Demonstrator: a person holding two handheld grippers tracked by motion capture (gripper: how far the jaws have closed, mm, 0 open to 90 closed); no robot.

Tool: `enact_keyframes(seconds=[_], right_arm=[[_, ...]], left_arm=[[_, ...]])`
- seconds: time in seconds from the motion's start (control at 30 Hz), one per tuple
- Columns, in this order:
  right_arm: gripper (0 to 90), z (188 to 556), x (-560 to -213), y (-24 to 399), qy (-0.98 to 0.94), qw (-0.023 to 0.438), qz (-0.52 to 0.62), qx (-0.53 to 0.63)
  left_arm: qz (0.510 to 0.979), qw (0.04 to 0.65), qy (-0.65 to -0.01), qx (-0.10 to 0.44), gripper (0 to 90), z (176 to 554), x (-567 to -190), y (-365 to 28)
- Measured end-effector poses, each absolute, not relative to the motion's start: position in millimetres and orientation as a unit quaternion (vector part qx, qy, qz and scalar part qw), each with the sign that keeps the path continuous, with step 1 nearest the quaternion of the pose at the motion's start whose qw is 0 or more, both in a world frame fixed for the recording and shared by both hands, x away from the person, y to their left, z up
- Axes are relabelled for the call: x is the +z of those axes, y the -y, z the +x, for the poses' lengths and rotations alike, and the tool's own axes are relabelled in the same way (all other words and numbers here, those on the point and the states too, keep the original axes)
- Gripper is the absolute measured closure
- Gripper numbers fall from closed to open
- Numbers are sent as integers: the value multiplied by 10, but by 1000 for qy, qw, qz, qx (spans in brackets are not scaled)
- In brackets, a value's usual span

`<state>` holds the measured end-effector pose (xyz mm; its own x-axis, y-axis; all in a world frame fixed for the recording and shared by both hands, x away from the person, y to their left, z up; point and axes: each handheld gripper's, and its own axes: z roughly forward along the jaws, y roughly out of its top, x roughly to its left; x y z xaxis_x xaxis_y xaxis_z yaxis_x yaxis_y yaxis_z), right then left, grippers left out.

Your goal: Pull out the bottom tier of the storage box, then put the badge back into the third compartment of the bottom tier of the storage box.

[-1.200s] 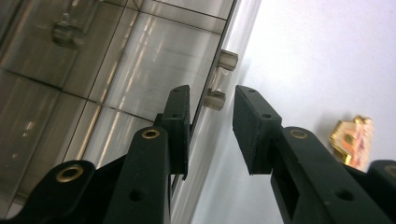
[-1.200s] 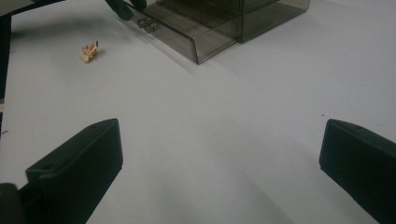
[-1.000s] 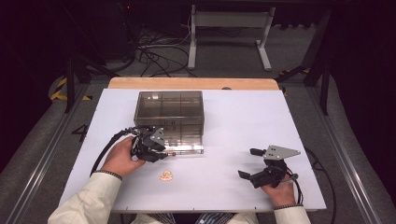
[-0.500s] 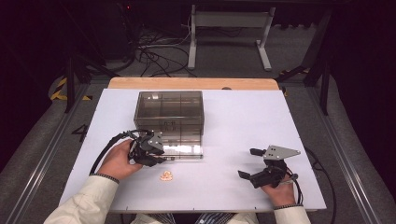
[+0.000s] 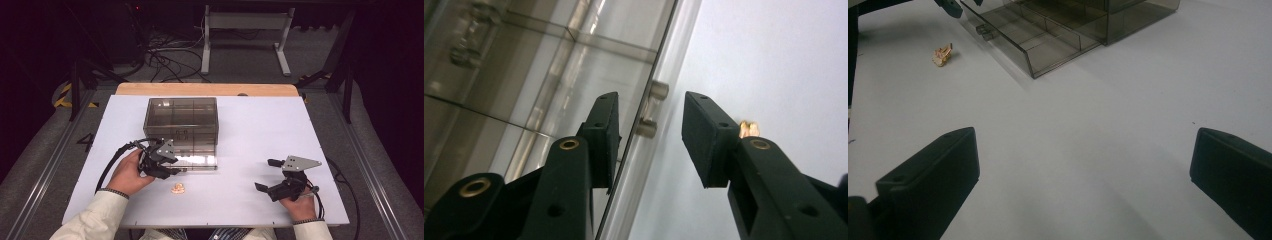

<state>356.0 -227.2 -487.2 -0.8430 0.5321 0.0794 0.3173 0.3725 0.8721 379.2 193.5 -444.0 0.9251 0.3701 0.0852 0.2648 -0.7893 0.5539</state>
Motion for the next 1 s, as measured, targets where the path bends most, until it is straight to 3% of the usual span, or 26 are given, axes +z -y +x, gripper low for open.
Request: enact_keyframes(seconds=[0.6,1.0], right_arm=[[1,3563,-4873,2272,-821,107,259,497],[1,3560,-4872,2272,-821,108,258,497]], left_arm=[[898,356,-245,77,549,3633,-4421,-2012],[890,363,-273,47,539,3590,-4553,-2024]])
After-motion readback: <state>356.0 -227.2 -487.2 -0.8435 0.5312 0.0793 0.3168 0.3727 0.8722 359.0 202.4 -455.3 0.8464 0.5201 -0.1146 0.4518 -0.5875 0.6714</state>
